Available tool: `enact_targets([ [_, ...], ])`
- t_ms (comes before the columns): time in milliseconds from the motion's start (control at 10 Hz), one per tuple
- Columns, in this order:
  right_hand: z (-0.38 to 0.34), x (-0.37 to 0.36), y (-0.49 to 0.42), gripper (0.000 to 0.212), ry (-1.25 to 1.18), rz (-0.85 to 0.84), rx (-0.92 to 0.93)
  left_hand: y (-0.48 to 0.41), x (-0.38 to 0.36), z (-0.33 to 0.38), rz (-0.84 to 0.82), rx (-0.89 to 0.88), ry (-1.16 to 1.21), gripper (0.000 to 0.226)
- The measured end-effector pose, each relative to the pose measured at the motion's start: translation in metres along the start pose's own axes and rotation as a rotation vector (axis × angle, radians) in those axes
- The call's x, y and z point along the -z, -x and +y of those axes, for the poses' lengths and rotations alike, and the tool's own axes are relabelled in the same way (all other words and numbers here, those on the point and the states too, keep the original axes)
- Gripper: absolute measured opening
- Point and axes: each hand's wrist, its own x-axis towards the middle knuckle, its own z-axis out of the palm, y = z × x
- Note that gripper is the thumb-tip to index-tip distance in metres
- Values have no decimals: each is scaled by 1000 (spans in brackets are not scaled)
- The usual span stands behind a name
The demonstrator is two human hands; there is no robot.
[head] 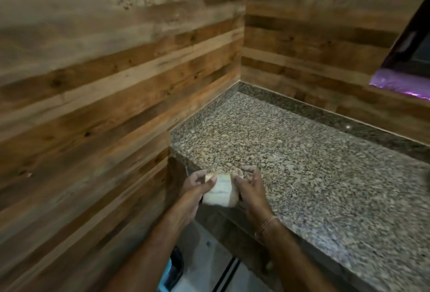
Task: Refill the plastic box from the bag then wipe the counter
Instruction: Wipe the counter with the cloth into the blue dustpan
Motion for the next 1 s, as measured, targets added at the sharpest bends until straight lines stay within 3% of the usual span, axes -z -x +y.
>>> enact_targets([
  [100,10,13,-23,33,121,68,84,-21,-17,-6,114,-34,-124,40],
  [200,24,21,-55,8,221,55,119,-59,-30,-12,138,-80,-230,41],
  [400,31,16,-114,40,285,21,33,-139,-44,-7,10,-170,-518,29],
  [500,45,13,-146,46,371,12,3,-183,-44,-13,-71,-213,-676,28],
  [700,68,9,-177,36,1149,64,99,-230,-31,-46,-161,-281,-1183,41],
  [800,67,13,-175,42,1219,21,74,-235,-30,-51,-179,-322,-1268,44],
  [1000,53,42,-162,49,1004,83,101,-240,-43,-39,-177,-411,-1259,44],
])
